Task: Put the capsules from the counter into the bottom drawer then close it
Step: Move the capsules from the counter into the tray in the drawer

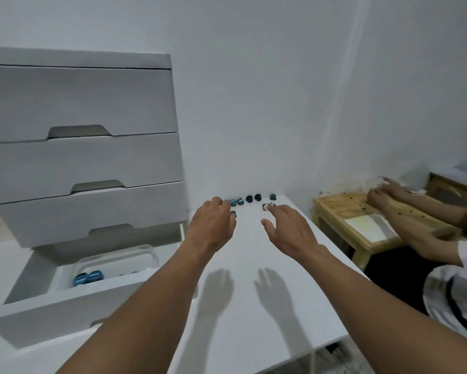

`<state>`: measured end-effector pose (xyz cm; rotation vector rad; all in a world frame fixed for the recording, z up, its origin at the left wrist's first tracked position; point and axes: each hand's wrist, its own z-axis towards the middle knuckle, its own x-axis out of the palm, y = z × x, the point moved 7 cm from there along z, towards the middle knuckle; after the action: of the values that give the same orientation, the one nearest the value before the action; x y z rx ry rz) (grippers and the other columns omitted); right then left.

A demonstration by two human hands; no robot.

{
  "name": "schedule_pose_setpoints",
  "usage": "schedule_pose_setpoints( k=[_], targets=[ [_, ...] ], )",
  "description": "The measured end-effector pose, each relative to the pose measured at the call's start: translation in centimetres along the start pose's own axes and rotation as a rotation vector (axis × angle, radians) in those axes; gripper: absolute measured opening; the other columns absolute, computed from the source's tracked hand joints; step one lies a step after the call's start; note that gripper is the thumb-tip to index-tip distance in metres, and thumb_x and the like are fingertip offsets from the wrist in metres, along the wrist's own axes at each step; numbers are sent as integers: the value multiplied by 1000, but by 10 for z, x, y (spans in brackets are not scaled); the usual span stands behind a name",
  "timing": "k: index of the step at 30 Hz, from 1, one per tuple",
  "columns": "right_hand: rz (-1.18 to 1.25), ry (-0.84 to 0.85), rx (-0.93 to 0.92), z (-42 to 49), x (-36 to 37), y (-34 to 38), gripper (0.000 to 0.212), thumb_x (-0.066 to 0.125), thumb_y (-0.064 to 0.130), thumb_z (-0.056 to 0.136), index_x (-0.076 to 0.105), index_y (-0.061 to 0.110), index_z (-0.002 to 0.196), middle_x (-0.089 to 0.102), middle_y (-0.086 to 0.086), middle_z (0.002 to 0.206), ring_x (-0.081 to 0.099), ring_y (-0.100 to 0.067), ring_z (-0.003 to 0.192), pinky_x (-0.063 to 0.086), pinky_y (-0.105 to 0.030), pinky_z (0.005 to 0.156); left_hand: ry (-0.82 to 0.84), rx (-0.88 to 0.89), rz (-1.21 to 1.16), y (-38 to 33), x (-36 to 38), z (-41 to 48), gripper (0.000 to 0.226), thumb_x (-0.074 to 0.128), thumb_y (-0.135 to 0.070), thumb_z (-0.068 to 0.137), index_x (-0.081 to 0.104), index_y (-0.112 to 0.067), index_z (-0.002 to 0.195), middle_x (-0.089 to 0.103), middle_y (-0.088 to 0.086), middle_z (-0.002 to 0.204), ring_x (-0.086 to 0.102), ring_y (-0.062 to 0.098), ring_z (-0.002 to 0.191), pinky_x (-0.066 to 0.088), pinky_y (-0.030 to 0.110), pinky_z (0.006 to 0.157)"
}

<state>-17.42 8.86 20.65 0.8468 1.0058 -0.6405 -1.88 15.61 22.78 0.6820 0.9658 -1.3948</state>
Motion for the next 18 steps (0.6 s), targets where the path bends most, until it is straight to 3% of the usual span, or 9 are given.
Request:
schedule_pose_setpoints(
  k=[9, 18],
  targets=[
    [10, 55, -61, 47, 5, -71, 40, 44, 33, 97, 51, 10, 128, 55, -9, 127, 49, -27, 119, 39, -34, 97, 59, -85, -10, -47, 61, 45, 31, 43, -27, 94, 56, -8, 115, 56, 11, 116, 56, 31, 98, 47, 39, 83],
    [84, 141, -96, 117, 70, -80, 42, 45, 32, 97, 48, 11, 133, 53, -9, 133, 46, -26, 124, 38, -35, 97, 145, -196, 28, 10, 118, 83, 30, 44, -23, 94, 56, -5, 115, 57, 15, 116, 56, 33, 99, 46, 39, 79]
  ],
)
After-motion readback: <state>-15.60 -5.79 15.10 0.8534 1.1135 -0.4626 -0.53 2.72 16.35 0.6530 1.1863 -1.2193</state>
